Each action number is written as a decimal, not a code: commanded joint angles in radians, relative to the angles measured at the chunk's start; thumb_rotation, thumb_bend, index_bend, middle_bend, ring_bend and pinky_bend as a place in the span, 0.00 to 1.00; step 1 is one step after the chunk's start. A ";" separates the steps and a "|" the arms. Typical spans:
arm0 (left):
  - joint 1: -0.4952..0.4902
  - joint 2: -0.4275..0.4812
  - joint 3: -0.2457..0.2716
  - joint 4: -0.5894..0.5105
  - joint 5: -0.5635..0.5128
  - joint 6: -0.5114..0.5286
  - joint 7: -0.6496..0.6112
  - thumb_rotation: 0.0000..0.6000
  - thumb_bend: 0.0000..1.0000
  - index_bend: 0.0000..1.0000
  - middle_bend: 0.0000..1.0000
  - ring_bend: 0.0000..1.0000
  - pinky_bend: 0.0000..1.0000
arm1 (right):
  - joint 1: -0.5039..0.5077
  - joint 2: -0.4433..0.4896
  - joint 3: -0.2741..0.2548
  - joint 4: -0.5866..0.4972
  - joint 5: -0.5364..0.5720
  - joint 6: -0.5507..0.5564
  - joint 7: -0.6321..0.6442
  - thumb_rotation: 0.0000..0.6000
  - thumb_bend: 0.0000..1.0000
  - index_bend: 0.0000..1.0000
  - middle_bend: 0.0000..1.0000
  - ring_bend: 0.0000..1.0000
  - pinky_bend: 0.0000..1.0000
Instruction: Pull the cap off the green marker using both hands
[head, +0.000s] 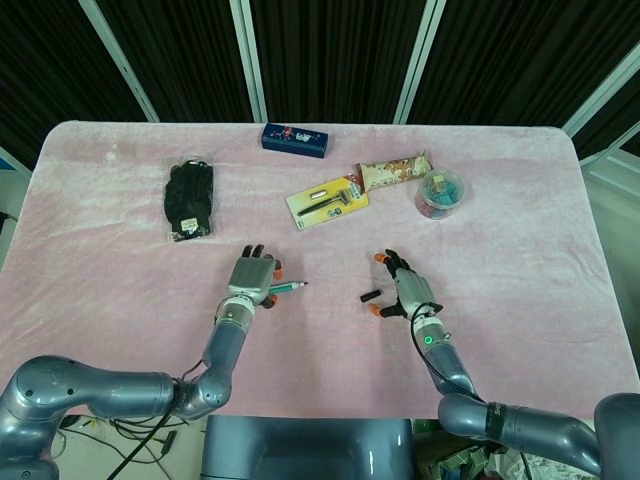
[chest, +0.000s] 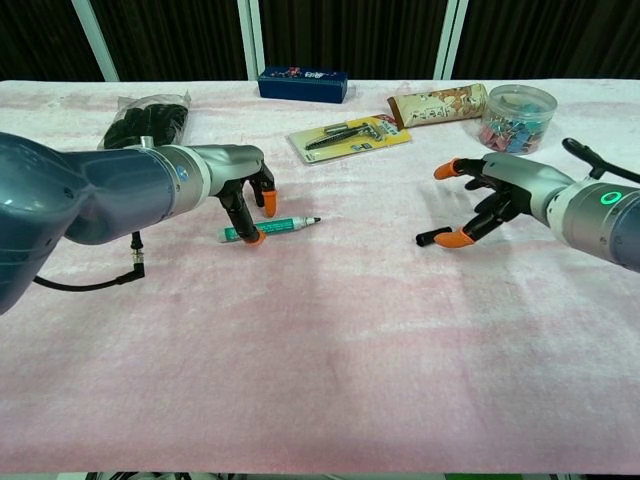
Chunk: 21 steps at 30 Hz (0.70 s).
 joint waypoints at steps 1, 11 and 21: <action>-0.002 0.011 -0.011 -0.012 -0.028 -0.015 0.009 1.00 0.13 0.15 0.20 0.00 0.00 | -0.008 0.021 0.012 -0.010 0.016 -0.016 0.015 1.00 0.08 0.03 0.00 0.04 0.15; 0.017 0.167 -0.079 -0.144 0.077 -0.012 -0.043 1.00 0.13 0.14 0.19 0.00 0.00 | -0.104 0.295 0.090 -0.113 -0.090 0.023 0.113 1.00 0.08 0.03 0.00 0.04 0.15; 0.245 0.519 0.023 -0.411 0.576 -0.009 -0.241 1.00 0.13 0.14 0.18 0.00 0.00 | -0.296 0.544 -0.002 0.012 -0.332 0.072 0.243 1.00 0.08 0.01 0.00 0.05 0.15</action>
